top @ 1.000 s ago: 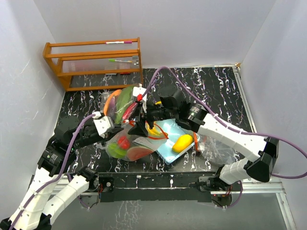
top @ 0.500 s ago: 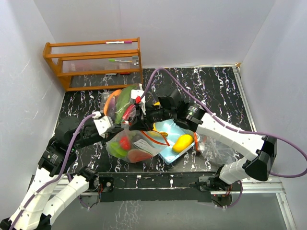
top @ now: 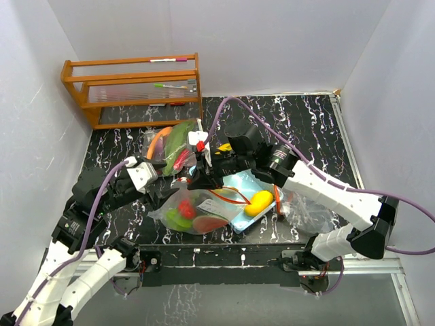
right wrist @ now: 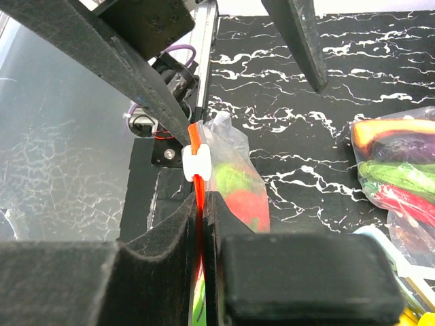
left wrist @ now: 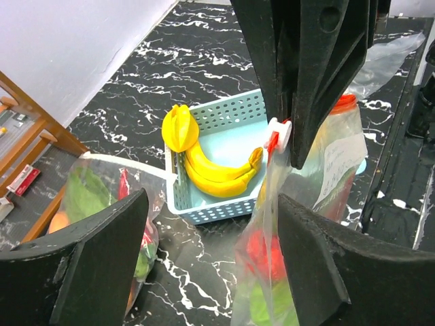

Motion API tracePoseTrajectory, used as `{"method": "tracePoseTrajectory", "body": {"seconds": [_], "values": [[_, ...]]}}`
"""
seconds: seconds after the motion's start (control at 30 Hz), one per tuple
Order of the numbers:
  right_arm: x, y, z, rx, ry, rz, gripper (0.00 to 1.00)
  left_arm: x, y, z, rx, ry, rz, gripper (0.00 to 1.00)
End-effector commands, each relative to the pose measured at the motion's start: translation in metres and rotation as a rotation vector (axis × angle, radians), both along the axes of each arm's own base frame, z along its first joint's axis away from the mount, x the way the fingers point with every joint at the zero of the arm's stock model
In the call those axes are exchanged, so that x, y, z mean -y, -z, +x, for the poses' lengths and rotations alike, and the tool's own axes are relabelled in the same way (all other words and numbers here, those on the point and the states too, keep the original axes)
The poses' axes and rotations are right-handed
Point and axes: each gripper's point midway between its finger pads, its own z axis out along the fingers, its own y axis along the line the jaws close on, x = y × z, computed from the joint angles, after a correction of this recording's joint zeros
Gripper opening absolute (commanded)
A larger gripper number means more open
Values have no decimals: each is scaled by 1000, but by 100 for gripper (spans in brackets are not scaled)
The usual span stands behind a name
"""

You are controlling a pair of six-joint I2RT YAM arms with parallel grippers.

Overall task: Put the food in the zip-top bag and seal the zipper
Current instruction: Zip the zipper food storage bag at the center of the board.

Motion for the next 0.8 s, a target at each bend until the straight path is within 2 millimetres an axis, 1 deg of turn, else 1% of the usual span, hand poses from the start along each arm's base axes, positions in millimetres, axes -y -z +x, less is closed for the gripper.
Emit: {"method": "tracePoseTrajectory", "body": {"seconds": [0.0, 0.13, 0.2, 0.27, 0.4, 0.47, 0.6, 0.7, 0.77], "values": [[5, -46, -10, 88, -51, 108, 8, 10, -14, -2, 21, 52, -41, 68], [5, -46, -10, 87, -58, 107, 8, 25, -16, -9, -39, 148, -65, 48], [6, -46, -11, 88, -60, 108, 8, 30, -15, -8, -72, 170, -65, 45], [6, -46, -12, 90, -63, 108, 8, 33, -17, -7, -83, 179, -70, 44], [7, -46, -12, 93, -61, 107, 8, 37, -21, -10, -77, 217, -85, 43], [8, -46, -12, 95, -58, 107, 8, 38, -20, -9, -78, 219, -85, 39], [9, -43, -10, 102, -47, 101, 8, 38, -19, -10, -80, 221, -84, 35], [8, -40, -8, 100, -38, 91, 8, 36, -23, -11, -61, 213, -89, 26], [8, -38, -7, 97, -34, 87, 8, 34, -25, -12, -45, 210, -89, 19]]}}
